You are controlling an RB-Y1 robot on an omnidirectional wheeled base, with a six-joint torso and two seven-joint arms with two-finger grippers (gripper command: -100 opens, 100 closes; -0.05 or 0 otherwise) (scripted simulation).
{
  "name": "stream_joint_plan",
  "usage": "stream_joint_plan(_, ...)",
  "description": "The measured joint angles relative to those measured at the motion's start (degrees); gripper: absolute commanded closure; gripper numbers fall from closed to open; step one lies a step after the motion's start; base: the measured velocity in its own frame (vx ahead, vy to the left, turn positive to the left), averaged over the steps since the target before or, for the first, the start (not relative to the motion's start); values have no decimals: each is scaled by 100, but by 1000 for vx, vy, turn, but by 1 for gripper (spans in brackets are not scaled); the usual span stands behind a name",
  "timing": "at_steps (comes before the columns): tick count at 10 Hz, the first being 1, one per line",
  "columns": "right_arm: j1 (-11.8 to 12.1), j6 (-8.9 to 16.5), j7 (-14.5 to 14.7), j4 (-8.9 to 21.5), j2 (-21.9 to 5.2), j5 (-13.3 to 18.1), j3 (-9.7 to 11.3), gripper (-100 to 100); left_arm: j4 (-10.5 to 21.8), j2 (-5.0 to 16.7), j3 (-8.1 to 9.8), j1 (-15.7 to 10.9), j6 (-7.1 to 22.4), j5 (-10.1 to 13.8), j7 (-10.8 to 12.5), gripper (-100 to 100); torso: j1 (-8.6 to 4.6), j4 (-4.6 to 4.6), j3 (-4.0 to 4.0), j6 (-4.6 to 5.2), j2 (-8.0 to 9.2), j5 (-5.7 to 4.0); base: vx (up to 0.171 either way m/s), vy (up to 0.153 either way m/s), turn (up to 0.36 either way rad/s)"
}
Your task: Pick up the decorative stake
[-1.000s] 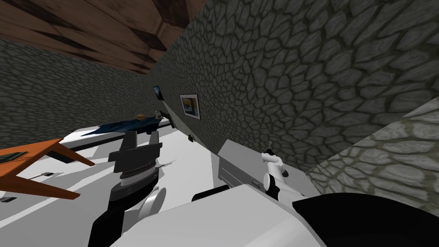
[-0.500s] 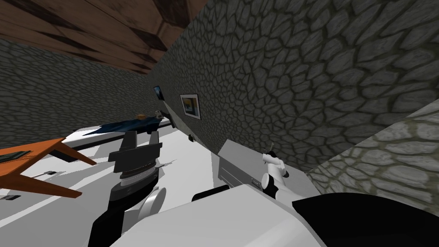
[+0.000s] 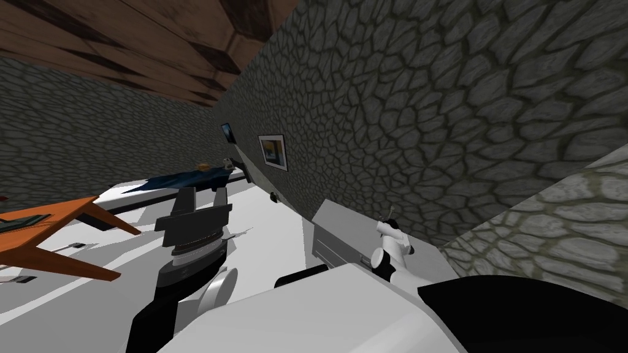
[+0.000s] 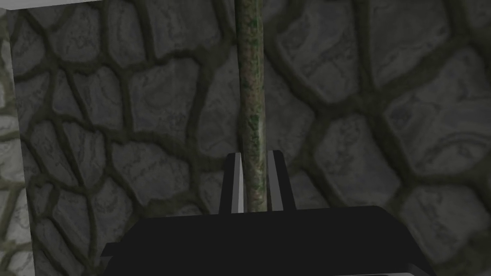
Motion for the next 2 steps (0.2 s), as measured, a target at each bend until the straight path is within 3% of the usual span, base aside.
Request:
stream_joint_plan(1,17,13,161,-17,-7,-24,-23,100,0,0,0,0,0,0,0,0,2,-1,-1,-4,-2,1,0,0,0)
stream_joint_plan(2,18,15,196,-19,-9,-27,-26,0,0,0,0,0,0,0,0,0,4,-2,-3,-7,-5,1,0,0,0)
